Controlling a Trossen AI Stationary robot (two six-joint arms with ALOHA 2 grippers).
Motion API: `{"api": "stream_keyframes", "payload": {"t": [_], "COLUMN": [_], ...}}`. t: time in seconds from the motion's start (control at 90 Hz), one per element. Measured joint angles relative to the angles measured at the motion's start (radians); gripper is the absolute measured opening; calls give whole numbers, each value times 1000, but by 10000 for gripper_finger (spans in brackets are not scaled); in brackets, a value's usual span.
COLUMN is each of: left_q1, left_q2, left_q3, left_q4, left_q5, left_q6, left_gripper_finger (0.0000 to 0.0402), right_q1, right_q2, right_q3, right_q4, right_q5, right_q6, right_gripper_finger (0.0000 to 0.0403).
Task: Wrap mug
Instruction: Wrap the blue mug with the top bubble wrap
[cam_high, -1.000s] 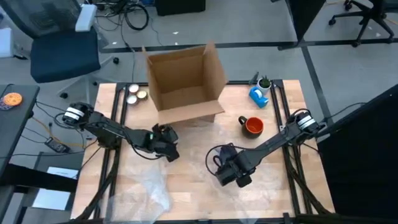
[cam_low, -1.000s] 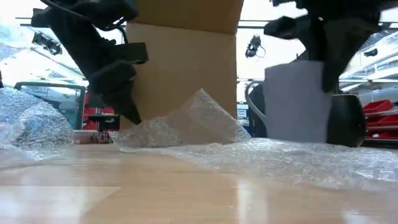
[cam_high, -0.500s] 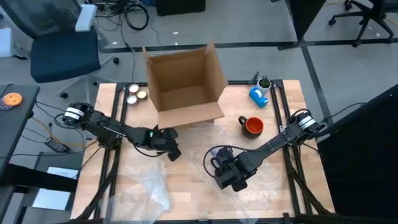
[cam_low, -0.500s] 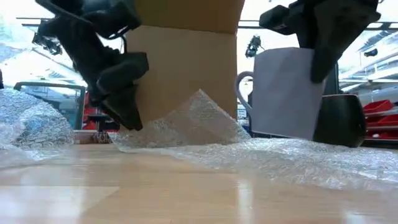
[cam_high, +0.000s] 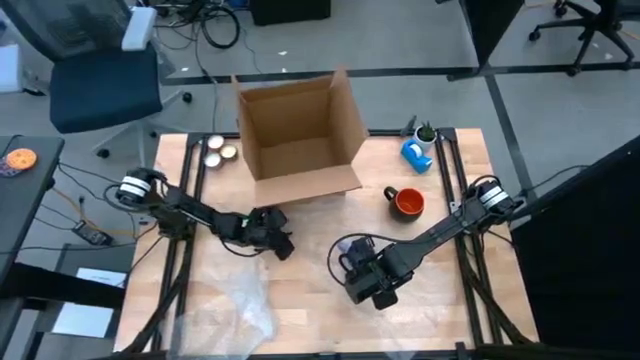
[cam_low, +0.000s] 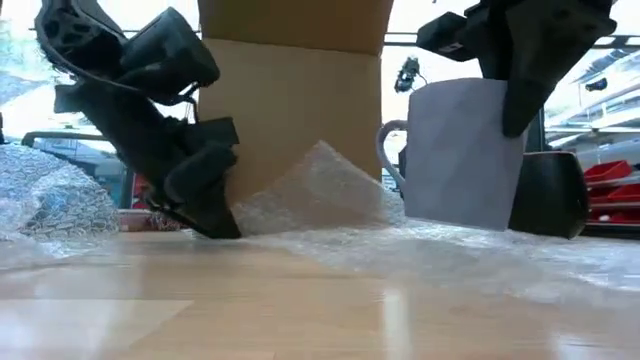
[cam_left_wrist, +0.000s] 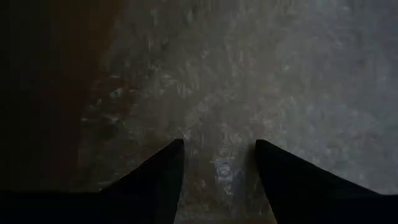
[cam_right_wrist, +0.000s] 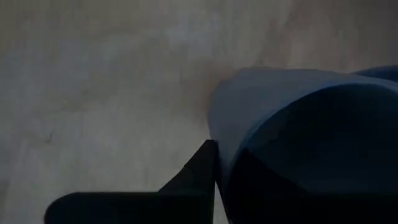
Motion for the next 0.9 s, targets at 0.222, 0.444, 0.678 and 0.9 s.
{"api": "stream_keyframes", "payload": {"t": [0.222,0.444,0.678,0.9], "left_q1": [-37,-54,-110,-162], "left_q2": [37,42,48,45], "left_q3": [128,225,363,450], "left_q4": [-163,-381,-667,-676], "left_q5": [-7,-44,-138,-256], "left_q6": [83,95,57,147], "left_gripper_finger": [30,2,0,0], "right_q1": [4,18,31,32], "right_q2": [0,-1,-1,-1], "right_q3": [6,38,49,49], "right_q4": [-9,-19,-9,84], "right_q5": [-25,-26,-27,-24], "right_q6": [-16,8,11,9], "right_gripper_finger": [0,0,0,0]}}
